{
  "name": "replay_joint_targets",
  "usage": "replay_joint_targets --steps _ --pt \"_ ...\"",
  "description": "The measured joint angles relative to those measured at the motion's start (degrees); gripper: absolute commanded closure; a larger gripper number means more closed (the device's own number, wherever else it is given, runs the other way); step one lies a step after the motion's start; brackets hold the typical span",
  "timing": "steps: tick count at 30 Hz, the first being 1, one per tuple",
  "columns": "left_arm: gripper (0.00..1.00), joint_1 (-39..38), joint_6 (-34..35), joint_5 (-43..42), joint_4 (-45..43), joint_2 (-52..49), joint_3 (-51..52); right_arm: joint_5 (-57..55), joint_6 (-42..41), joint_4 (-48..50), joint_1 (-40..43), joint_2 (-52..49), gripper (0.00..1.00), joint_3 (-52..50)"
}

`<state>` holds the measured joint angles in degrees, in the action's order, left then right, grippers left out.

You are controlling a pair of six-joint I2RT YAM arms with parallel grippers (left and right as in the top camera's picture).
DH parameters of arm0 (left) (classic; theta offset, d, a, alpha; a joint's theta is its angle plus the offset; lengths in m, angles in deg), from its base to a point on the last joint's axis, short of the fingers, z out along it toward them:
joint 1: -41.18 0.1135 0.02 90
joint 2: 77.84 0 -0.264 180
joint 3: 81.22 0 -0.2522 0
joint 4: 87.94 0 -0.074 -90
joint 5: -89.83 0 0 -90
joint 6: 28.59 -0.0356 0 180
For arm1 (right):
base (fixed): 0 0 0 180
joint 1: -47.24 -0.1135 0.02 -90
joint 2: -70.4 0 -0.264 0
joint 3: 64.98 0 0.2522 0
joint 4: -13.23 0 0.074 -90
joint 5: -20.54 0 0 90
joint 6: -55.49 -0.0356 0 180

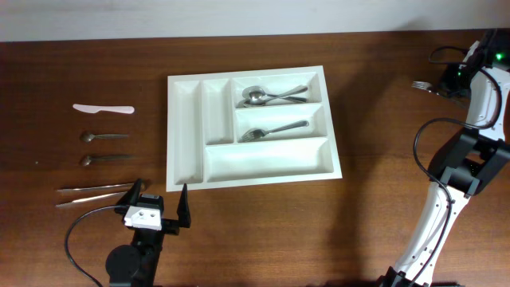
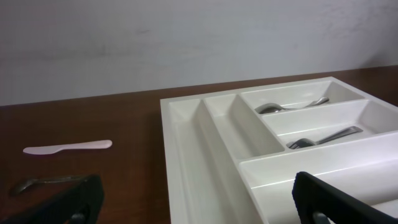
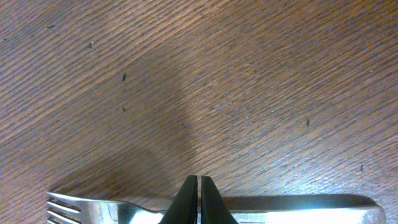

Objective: Pack container

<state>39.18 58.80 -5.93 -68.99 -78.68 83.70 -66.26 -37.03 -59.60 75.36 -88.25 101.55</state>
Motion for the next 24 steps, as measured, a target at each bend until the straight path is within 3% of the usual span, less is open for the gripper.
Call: replay_joint_targets --steps 24 --pt "0.01 0.0 0.0 0.0 0.0 0.0 0.0 0.9 1.3 -3.1 0.6 -1.0 0.96 0.0"
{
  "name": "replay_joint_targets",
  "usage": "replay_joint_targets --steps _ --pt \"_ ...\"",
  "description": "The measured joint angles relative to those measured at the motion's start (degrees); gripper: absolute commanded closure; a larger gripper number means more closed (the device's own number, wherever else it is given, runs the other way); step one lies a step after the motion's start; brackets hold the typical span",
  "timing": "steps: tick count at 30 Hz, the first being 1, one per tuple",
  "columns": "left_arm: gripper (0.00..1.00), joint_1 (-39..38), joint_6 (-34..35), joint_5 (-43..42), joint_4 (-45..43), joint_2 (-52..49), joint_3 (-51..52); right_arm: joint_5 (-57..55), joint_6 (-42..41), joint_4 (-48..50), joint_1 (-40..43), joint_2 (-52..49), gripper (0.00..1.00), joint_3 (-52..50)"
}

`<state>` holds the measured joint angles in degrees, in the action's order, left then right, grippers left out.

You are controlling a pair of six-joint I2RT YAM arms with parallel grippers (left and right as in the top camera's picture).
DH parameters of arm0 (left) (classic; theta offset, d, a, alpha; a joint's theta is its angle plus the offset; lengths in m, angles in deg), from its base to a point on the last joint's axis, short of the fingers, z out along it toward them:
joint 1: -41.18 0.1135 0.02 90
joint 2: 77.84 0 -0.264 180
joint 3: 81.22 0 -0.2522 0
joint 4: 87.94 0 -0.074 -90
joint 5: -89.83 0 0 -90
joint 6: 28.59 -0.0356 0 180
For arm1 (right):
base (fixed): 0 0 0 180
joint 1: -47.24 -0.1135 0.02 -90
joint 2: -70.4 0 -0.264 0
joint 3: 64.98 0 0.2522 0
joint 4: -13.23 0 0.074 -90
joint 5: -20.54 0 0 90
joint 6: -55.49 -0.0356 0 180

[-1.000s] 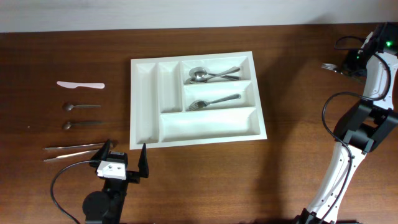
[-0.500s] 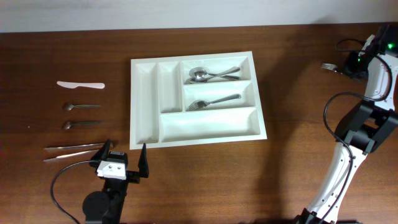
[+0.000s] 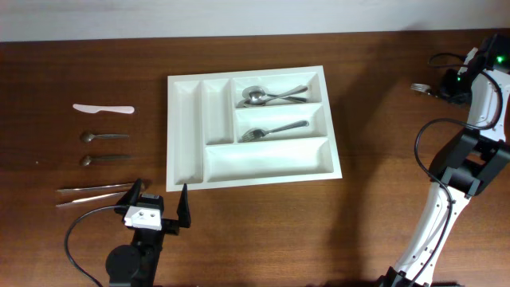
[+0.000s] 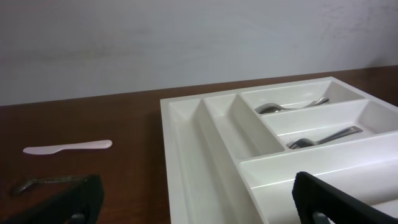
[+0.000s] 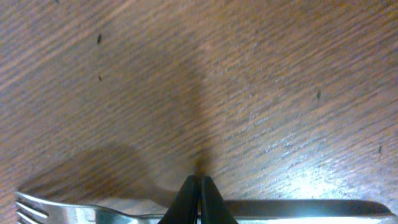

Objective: Pack container

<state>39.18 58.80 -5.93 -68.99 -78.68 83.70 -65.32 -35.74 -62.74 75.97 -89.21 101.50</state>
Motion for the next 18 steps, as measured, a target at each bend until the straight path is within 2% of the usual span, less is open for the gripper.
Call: replay_joint_targets --steps 7,18 --pt "0.01 0.0 0.0 0.0 0.0 0.0 0.0 0.0 0.1 -2.8 0.0 0.0 0.96 0.1" --pt "0.01 0.0 0.0 0.0 0.0 0.0 0.0 0.4 1.4 -14.2 0.0 0.6 0.96 0.7"
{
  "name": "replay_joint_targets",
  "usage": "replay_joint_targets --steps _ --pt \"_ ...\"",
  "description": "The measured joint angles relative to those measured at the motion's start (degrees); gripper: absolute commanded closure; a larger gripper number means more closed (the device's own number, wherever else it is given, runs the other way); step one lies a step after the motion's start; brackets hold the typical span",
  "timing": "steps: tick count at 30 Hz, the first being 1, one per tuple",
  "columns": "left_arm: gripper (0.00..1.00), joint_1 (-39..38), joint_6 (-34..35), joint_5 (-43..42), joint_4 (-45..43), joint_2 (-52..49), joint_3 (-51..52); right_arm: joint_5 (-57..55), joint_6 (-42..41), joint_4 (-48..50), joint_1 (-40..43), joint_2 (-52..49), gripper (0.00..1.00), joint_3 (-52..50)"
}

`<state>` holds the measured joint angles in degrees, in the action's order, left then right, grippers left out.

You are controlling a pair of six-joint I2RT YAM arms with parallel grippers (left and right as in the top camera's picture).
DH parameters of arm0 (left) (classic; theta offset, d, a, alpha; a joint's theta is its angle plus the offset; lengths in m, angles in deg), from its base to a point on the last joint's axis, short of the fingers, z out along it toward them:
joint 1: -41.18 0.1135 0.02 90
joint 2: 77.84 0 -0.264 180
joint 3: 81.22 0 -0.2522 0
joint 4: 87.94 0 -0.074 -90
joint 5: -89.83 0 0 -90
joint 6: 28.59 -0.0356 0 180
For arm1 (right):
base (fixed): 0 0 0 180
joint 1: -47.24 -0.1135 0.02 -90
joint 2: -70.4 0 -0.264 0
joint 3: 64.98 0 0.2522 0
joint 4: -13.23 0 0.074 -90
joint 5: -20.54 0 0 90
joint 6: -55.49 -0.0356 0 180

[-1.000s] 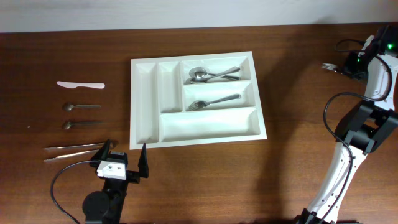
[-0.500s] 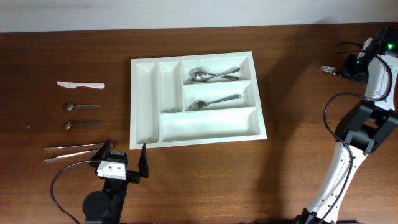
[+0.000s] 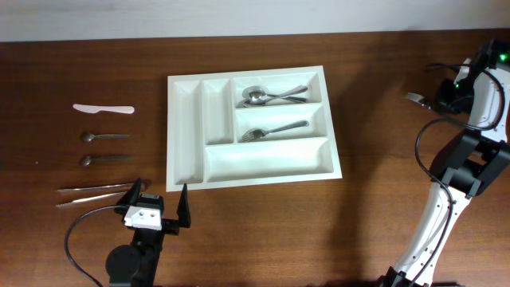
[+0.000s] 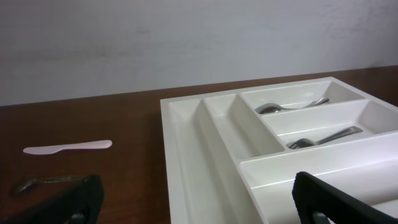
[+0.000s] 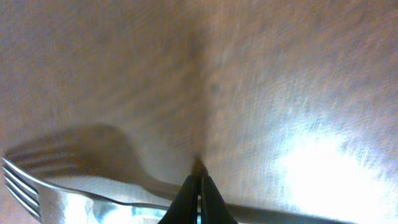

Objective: Pack container

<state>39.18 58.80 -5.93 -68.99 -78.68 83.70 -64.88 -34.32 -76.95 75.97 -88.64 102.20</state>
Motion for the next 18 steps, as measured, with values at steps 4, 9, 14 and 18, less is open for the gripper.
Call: replay_joint_targets --steps 4,9,14,18 --pt "0.01 0.0 0.0 0.0 0.0 0.0 0.0 0.0 0.3 -4.0 0.0 0.1 0.96 0.1" --pt "0.01 0.0 0.0 0.0 0.0 0.0 0.0 0.2 0.5 -7.7 0.0 0.1 0.96 0.1" --pt "0.01 0.0 0.0 0.0 0.0 0.0 0.0 0.9 0.5 -7.5 0.1 0.1 0.96 0.5" --pt "0.01 0.0 0.0 0.0 0.0 0.0 0.0 1.1 0.5 -7.0 0.1 -0.3 0.96 3.1"
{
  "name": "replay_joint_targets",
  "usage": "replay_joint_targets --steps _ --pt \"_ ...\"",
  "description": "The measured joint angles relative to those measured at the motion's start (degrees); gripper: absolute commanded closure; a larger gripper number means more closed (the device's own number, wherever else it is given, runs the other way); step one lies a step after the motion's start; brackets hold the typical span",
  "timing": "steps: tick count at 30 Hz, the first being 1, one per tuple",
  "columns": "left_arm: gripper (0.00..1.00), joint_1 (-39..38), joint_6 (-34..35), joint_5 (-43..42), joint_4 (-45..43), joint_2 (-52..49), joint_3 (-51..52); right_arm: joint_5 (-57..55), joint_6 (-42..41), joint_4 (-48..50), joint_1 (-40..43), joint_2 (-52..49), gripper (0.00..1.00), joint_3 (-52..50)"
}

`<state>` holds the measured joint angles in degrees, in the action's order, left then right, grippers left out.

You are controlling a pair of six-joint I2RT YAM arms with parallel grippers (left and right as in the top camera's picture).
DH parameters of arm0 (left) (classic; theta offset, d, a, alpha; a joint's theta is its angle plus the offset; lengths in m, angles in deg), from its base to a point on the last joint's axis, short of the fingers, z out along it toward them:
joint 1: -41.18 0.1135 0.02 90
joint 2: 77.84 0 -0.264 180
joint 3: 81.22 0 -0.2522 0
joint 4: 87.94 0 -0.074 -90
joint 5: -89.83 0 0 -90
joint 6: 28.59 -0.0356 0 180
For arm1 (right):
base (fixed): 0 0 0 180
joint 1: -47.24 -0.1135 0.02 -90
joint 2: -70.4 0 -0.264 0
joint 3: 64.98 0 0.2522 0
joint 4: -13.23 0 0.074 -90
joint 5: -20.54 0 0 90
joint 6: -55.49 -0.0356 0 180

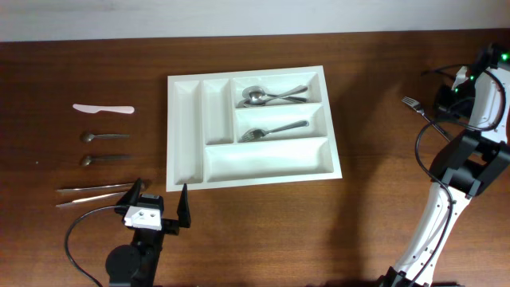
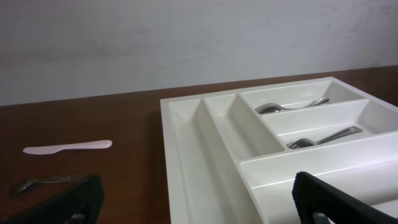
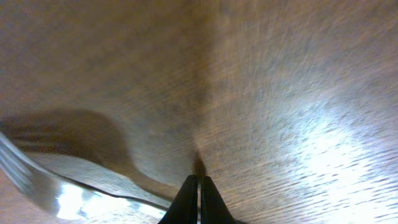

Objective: Pack container

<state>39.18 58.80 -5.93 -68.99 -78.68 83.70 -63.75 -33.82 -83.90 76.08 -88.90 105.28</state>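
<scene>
A white cutlery tray [image 1: 186, 135] lies mid-table, with spoons [image 1: 267, 96] in its far right compartment and a fork [image 1: 275, 128] in the one below. At the far right, my right gripper [image 1: 441, 108] is shut on another metal fork [image 1: 413, 104], its tines pointing left. In the right wrist view the fingertips [image 3: 198, 180] are closed, and that fork [image 3: 68, 186] slants blurred above the wood. My left gripper [image 1: 159, 203] stands open by the tray's near left corner, its fingers [image 2: 323, 196] either side of the tray [image 2: 205, 155].
Left of the tray lie a white plastic knife [image 1: 103, 108], two small spoons [image 1: 103, 137] [image 1: 103, 159] and long metal tongs [image 1: 94, 194]. The knife [image 2: 67, 147] and one spoon [image 2: 43, 182] also show in the left wrist view. A wall backs the table.
The right gripper has shifted slightly, with the fork tilted more steeply and its tines lower left in the wrist view. The table beneath looks more blurred. The left arm has not moved.
The right gripper was shut on a fork lying flat on the wood at the far right. Then the fork sat slightly off the surface. After that it was tilted and clear of the table, and now it hangs further left. The left gripper stayed open throughout.
</scene>
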Motion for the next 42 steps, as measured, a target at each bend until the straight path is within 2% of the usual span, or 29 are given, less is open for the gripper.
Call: replay_joint_targets --steps 4,9,13,16,23,25,27,29,33,35,42 --pt "0.01 0.0 0.0 0.0 0.0 0.0 0.0 0.3 0.1 -2.6 0.0 -0.1 0.96 8.5" --pt "0.01 0.0 0.0 0.0 0.0 0.0 0.0 1.2 3.8 -12.9 0.0 0.9 0.93 21.1" --pt "0.01 0.0 0.0 0.0 0.0 0.0 0.0 2.4 7.2 -13.6 0.0 3.4 0.84 22.4" --pt "0.01 0.0 0.0 0.0 0.0 0.0 0.0 3.0 9.8 -13.6 -0.2 4.5 0.71 22.5" --pt "0.01 0.0 0.0 0.0 0.0 0.0 0.0 2.3 12.7 -13.6 -2.4 5.0 0.70 21.8" --pt "0.01 0.0 0.0 0.0 0.0 0.0 0.0 2.1 12.3 -13.6 -3.3 5.0 0.67 21.2" --pt "0.01 0.0 0.0 0.0 0.0 0.0 0.0 2.1 10.6 -13.6 -4.2 5.0 0.59 20.6" --pt "0.01 0.0 0.0 0.0 0.0 0.0 0.0 2.0 7.6 -13.6 -4.8 5.0 0.46 20.5" --pt "0.01 0.0 0.0 0.0 0.0 0.0 0.0 2.1 -3.1 -13.6 -5.0 5.0 0.23 20.5" --pt "0.01 0.0 0.0 0.0 0.0 0.0 0.0 3.2 -8.9 -13.6 -4.9 5.0 0.00 20.5" --pt "0.01 0.0 0.0 0.0 0.0 0.0 0.0 10.6 -33.4 -8.7 -4.8 5.0 0.01 20.5"
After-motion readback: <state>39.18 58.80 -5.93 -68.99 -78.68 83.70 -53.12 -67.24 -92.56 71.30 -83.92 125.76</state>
